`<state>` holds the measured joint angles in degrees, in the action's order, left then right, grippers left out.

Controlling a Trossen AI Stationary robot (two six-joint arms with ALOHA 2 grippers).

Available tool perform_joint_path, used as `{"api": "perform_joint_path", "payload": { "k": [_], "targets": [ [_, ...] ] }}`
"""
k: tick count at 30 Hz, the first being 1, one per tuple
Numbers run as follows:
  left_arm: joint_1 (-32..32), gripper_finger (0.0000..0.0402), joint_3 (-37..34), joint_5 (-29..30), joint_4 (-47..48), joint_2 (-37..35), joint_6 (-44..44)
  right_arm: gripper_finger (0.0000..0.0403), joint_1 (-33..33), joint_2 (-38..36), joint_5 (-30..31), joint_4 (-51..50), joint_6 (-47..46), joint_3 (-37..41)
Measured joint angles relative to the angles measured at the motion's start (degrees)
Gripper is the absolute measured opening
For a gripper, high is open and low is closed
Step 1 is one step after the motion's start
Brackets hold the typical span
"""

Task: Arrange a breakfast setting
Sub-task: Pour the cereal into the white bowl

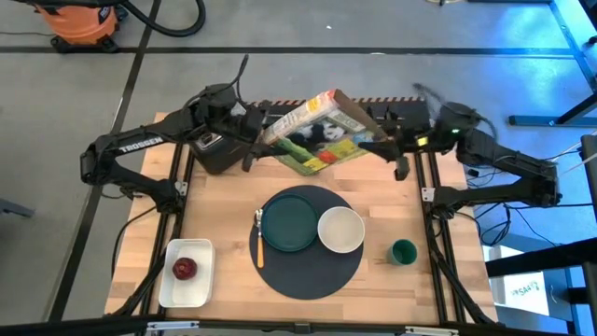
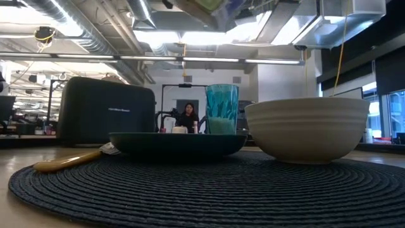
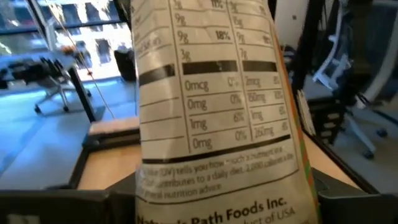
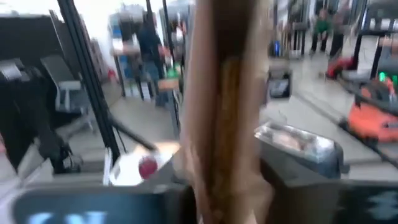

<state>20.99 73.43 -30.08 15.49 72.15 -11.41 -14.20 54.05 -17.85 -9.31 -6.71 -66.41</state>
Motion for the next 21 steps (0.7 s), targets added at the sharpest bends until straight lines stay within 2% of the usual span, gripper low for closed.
{"api": "perform_joint_path", "payload": {
  "k": [5,9,13,21],
  "targets": [
    [-0.24,0.0183,0.00,0.47,14.19,-4.73,-4.53,0.0185,-0.03,-5.04,1.72,8.09,-0.54,-0.13],
    [-2.37,0.0183,0.00,1.76,27.76,-7.01,-6.35,0.0222,-0.07,-8.84,10.56,7.22,-0.47,-0.13],
    [-7.02,0.0183,-0.02,4.29,35.86,-7.38,-7.18,0.0231,-0.11,-11.34,16.84,3.57,-0.48,-0.11],
    [-15.81,0.0184,-0.12,14.52,36.07,-4.72,-6.92,0.0225,-0.09,-11.81,17.88,-3.52,-0.51,-0.07]
  ]
}}
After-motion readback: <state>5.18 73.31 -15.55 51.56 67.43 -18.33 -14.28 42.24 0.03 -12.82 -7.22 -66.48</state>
